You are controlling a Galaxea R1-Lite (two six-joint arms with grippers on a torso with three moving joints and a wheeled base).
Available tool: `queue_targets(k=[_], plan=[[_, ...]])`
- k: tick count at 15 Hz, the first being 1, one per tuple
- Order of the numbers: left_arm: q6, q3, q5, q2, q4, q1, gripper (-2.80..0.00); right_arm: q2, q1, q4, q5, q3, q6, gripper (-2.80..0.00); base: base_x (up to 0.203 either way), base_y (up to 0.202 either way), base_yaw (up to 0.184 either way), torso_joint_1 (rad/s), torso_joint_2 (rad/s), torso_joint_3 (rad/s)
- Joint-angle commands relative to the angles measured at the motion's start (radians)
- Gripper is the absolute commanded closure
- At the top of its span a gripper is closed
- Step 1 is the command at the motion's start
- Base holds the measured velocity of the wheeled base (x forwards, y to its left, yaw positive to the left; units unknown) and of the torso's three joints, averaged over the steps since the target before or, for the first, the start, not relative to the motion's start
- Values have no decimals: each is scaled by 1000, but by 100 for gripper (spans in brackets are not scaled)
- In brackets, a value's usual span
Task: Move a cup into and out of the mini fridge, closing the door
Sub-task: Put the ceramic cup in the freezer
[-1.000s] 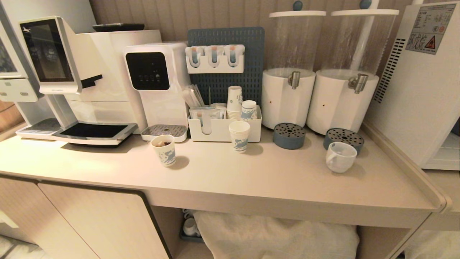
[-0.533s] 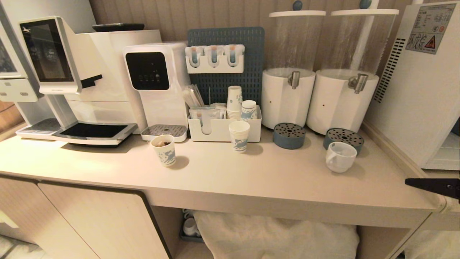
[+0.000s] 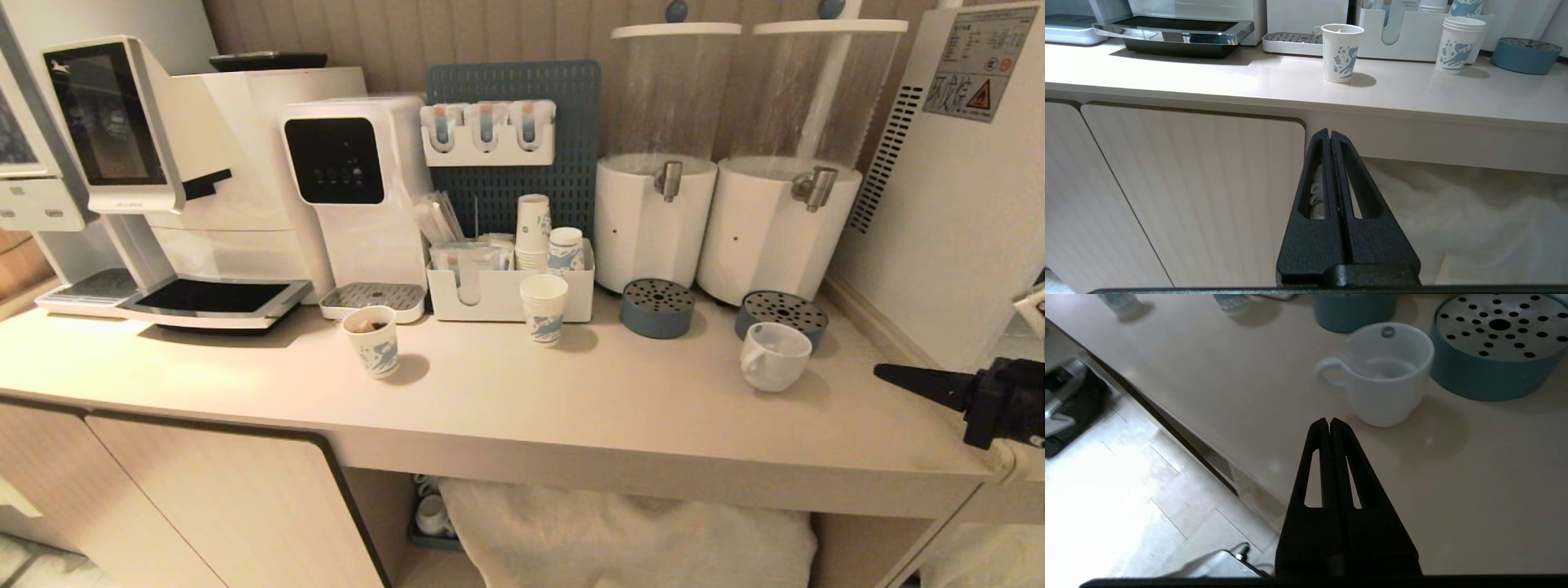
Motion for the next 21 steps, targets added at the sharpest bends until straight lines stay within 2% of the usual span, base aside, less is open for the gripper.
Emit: queue_targets(k=[1, 4, 11, 12, 21], plan=[[-2, 40, 0, -5, -1, -1, 0, 127, 7, -4, -2, -38, -23, 0, 0, 0, 0, 0, 0, 0], [-2, 40, 0, -5, -1, -1, 0, 229, 37, -6, -38, -74, -30, 0, 0, 0, 0, 0, 0, 0], [4, 40, 0, -5, 0, -1, 0, 334, 67, -4, -39, -155, -28, 0, 0, 0, 0, 0, 0, 0], [3, 40, 0, -5, 0, -1, 0, 337, 67, -5, -38, -155, -28, -280, 0, 0, 0, 0, 0, 0], [2, 40, 0, -5, -1, -1, 0, 336, 70, 7, -37, -163, -23, -280, 0, 0, 0, 0, 0, 0]])
